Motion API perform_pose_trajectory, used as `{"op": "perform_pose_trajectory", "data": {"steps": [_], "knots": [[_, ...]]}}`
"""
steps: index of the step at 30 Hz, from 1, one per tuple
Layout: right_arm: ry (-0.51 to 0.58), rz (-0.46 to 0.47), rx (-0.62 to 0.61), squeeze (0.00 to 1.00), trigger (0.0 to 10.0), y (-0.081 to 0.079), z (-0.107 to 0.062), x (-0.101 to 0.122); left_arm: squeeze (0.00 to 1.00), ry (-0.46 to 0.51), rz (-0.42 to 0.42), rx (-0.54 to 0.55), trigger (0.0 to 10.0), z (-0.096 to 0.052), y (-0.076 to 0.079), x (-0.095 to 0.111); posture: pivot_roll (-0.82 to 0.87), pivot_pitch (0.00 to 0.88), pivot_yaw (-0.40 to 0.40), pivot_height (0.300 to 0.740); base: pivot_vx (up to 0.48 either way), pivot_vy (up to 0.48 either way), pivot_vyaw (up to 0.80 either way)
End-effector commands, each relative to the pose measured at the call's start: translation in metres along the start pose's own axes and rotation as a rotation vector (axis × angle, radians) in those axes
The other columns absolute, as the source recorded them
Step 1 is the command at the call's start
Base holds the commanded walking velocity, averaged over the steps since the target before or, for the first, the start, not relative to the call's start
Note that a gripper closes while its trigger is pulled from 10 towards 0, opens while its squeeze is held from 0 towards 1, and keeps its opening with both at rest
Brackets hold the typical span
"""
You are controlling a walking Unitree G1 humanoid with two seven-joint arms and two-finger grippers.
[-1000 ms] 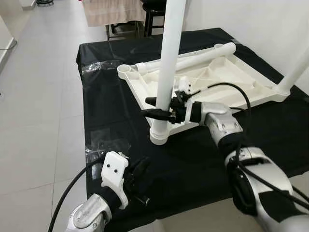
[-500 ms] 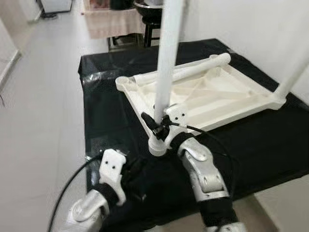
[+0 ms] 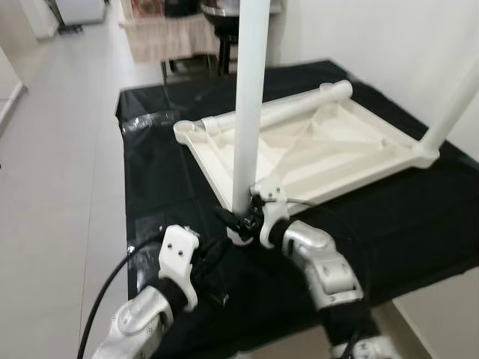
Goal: Building children table
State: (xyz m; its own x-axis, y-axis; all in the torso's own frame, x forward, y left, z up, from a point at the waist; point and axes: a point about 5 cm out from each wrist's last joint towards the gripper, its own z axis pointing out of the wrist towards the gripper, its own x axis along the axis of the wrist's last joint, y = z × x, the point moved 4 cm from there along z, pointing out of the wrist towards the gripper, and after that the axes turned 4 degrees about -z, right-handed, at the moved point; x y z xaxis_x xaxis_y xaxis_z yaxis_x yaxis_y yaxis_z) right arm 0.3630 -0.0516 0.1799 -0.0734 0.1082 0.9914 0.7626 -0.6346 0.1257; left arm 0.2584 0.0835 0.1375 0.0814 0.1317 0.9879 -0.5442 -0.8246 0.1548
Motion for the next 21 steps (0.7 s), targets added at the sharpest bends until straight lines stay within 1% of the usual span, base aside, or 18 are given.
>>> {"op": "perform_pose_trajectory", "data": {"steps": [1, 2, 3, 4, 5, 6, 7, 8, 9, 10, 13, 15, 18, 19, 21], "knots": [[0.021, -0.005, 0.138, 1.00, 10.0, -0.001, -0.002, 0.000, 0.00, -0.020, 0.001, -0.002, 10.0, -0.001, 0.000, -0.006, 0.03, 0.060, -0.024, 0.740, 0.000, 0.000, 0.00], [0.021, -0.005, 0.138, 1.00, 10.0, -0.001, -0.002, 0.000, 0.00, -0.020, 0.001, -0.002, 10.0, -0.001, 0.000, -0.006, 0.03, 0.060, -0.024, 0.740, 0.000, 0.000, 0.00], [0.022, -0.058, 0.239, 1.00, 10.0, -0.001, -0.005, 0.005, 0.00, -0.019, 0.000, -0.002, 10.0, -0.001, 0.000, -0.006, 0.03, 0.060, -0.023, 0.740, 0.000, 0.000, 0.00], [0.020, -0.093, 0.308, 1.00, 10.0, -0.001, -0.008, 0.008, 0.00, -0.019, 0.000, -0.002, 10.0, -0.001, 0.001, -0.006, 0.04, 0.062, -0.026, 0.740, 0.000, 0.000, 0.00], [0.020, -0.093, 0.308, 1.00, 10.0, -0.001, -0.008, 0.008, 0.00, -0.019, 0.000, -0.002, 10.0, -0.001, 0.001, -0.006, 0.04, 0.062, -0.026, 0.740, 0.000, 0.000, 0.00], [0.016, -0.112, 0.379, 0.00, 10.0, 0.002, -0.010, 0.014, 0.00, -0.018, -0.001, -0.001, 10.0, -0.001, 0.000, -0.006, 0.04, 0.063, -0.025, 0.740, 0.000, 0.000, 0.00], [0.018, -0.114, 0.431, 0.00, 10.0, 0.007, -0.011, 0.020, 0.00, -0.017, -0.001, 0.000, 10.0, -0.001, 0.001, -0.006, 0.04, 0.065, -0.026, 0.740, 0.000, 0.000, 0.00], [0.022, -0.107, 0.453, 0.00, 10.0, 0.011, -0.012, 0.023, 0.00, -0.016, -0.001, 0.001, 10.0, -0.001, 0.001, -0.006, 0.04, 0.065, -0.026, 0.740, 0.000, 0.000, 0.00], [0.022, -0.107, 0.453, 0.00, 10.0, 0.011, -0.012, 0.023, 0.00, -0.016, -0.001, 0.001, 10.0, -0.001, 0.001, -0.006, 0.04, 0.065, -0.026, 0.740, 0.000, 0.000, 0.00], [0.013, -0.091, 0.485, 0.00, 10.0, 0.015, -0.012, 0.026, 0.00, -0.016, -0.001, 0.001, 10.0, -0.001, 0.001, -0.006, 0.05, 0.067, -0.029, 0.740, 0.000, 0.000, 0.00], [0.001, -0.082, 0.500, 0.00, 10.0, 0.019, -0.012, 0.027, 0.00, -0.016, -0.001, 0.001, 10.0, -0.001, 0.001, -0.006, 0.05, 0.070, -0.029, 0.740, 0.000, 0.000, 0.00], [-0.030, -0.068, 0.481, 0.00, 10.0, 0.029, -0.008, 0.028, 0.00, -0.015, -0.001, -0.001, 10.0, -0.001, 0.002, -0.005, 0.05, 0.074, -0.034, 0.740, 0.000, 0.000, 0.00], [-0.037, -0.062, 0.474, 0.00, 10.0, 0.033, -0.005, 0.029, 0.00, -0.015, -0.001, -0.001, 10.0, -0.001, 0.002, -0.005, 0.06, 0.077, -0.036, 0.740, 0.000, 0.000, 0.00], [-0.036, -0.061, 0.480, 0.00, 0.0, 0.033, -0.005, 0.030, 0.00, -0.015, -0.001, -0.001, 10.0, -0.001, 0.002, -0.005, 0.06, 0.077, -0.036, 0.740, 0.000, 0.000, 0.00], [-0.039, -0.056, 0.475, 0.00, 0.0, 0.035, -0.005, 0.029, 0.00, -0.013, -0.001, -0.001, 10.0, -0.001, 0.003, -0.005, 0.06, 0.088, -0.042, 0.740, 0.000, 0.000, 0.00]]}}
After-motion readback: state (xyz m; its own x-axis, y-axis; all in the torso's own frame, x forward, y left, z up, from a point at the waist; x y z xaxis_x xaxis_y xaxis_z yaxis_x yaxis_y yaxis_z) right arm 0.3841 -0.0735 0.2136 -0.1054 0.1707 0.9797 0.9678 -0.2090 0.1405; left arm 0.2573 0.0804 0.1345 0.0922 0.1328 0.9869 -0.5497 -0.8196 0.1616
